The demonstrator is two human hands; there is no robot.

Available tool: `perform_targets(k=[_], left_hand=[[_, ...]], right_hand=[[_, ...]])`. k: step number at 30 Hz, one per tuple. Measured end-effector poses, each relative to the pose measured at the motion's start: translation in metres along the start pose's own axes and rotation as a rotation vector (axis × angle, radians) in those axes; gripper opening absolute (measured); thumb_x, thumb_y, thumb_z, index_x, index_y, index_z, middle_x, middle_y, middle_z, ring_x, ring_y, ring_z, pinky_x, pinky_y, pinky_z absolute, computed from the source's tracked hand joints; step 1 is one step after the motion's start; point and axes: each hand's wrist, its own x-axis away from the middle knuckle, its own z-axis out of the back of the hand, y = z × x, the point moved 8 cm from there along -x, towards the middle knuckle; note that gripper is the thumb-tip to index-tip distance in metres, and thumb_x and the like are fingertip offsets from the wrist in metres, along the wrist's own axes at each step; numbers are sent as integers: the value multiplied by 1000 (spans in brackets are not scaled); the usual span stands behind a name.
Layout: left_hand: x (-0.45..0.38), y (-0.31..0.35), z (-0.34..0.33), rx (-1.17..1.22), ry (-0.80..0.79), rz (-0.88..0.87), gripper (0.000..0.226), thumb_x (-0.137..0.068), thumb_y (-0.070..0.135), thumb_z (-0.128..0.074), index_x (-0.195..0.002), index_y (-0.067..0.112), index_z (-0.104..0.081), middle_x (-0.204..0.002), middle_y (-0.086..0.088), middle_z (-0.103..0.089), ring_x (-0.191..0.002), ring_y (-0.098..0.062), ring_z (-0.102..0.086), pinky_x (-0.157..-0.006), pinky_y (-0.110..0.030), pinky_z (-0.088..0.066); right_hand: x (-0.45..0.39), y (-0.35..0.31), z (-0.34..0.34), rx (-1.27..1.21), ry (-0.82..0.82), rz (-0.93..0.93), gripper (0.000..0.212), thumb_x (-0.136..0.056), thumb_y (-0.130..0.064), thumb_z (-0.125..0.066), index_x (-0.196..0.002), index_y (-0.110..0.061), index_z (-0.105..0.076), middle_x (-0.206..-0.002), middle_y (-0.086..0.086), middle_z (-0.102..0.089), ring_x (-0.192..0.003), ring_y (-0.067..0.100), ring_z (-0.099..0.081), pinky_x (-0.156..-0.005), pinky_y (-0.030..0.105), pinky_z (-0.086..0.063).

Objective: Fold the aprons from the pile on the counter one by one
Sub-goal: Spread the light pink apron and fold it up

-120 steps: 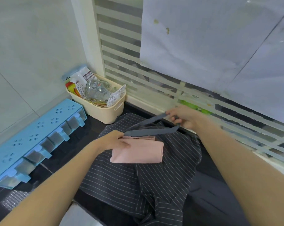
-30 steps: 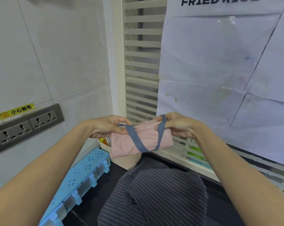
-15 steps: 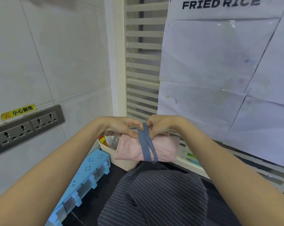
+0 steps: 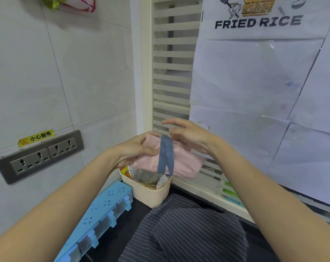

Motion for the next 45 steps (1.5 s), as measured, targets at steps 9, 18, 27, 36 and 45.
perform_targets(k=[9, 18, 27, 36, 45], left_hand=[[22, 61, 27, -10, 248, -217, 36, -90, 6, -56, -126, 9, -54, -114, -10, -64, -97, -18, -62, -81, -25, -54], [101, 161, 83, -108, 412, -391, 32, -83, 11, -64, -114, 16, -61, -101, 0, -71, -89, -12, -67, -83, -27, -54], [200, 287, 142, -240, 632, -498, 22, -94, 8, -51, -113, 13, -61, -99, -1, -71, -83, -12, -68, -72, -23, -57], [197, 351, 174, -355, 872, -566, 27, -94, 13, -55, -119, 17, -47, -103, 0, -59, -83, -10, -59, -59, -23, -54], [157, 383, 209, -640, 1059, -602, 56, -87, 8, -61, -133, 24, -33, -124, -11, -53, -108, -27, -56, -87, -45, -53]], right_hand=[[-23, -76, 4, -47, 257, 182, 12, -78, 0, -70, -85, -10, -71, -83, 6, -69, -77, 13, -63, -67, 13, -49], [-35, -216, -39, -273, 64, 412, 25, -87, 14, -47, -80, -6, -62, -85, 15, -67, -66, 18, -62, -66, 25, -54], [-52, -367, -62, -37, 411, 785, 26, -79, -1, -66, -72, -22, -53, -87, 10, -70, -77, 17, -64, -76, 30, -53], [-88, -429, -35, -87, 590, 794, 33, -84, -9, -63, -53, -21, -61, -67, 2, -66, -76, 24, -69, -80, 41, -57], [-140, -454, -22, 117, 666, 809, 16, -87, -10, -61, -92, -1, -73, -98, 15, -71, -95, 27, -65, -85, 35, -51]])
